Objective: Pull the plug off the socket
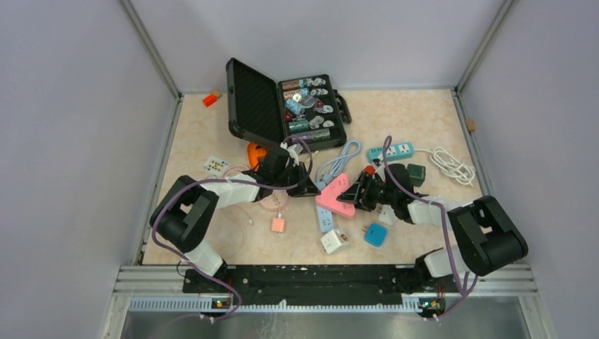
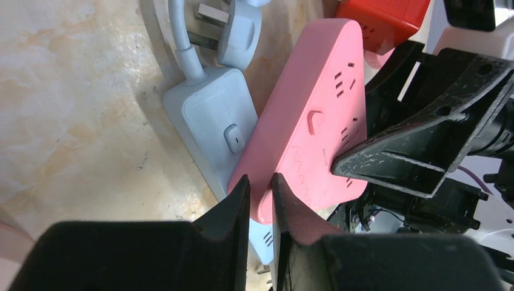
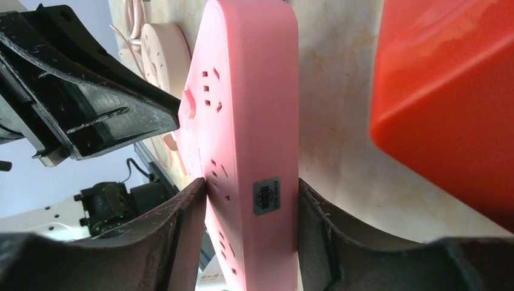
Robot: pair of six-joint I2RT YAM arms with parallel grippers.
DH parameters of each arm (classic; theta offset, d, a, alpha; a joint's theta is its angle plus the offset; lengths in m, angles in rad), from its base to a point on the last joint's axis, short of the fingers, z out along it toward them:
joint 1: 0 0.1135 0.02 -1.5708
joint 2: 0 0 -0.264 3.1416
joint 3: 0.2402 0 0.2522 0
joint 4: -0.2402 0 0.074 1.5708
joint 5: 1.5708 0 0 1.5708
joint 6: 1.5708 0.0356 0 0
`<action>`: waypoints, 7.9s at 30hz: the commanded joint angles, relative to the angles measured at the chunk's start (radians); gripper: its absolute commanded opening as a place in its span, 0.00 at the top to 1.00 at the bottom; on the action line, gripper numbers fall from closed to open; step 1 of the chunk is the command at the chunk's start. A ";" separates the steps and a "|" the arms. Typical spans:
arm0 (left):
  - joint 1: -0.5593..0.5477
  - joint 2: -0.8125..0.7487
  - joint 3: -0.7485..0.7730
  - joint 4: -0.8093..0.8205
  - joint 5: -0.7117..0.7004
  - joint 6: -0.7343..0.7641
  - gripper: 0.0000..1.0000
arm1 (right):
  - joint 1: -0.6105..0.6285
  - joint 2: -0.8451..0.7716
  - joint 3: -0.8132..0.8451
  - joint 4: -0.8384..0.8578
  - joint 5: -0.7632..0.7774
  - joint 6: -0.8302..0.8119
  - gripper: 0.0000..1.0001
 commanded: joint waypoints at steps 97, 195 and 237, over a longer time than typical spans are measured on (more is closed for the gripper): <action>-0.095 -0.082 -0.243 -0.201 -0.416 -0.106 0.68 | 0.139 0.221 -0.114 1.097 0.121 0.590 1.00; -0.092 -0.547 0.197 -0.747 -0.786 0.140 0.01 | 0.129 -0.216 0.085 -0.309 0.386 0.006 0.43; -0.092 -1.100 0.555 -0.979 -1.285 0.382 0.01 | 0.130 -0.922 0.956 -1.185 1.500 -0.532 0.06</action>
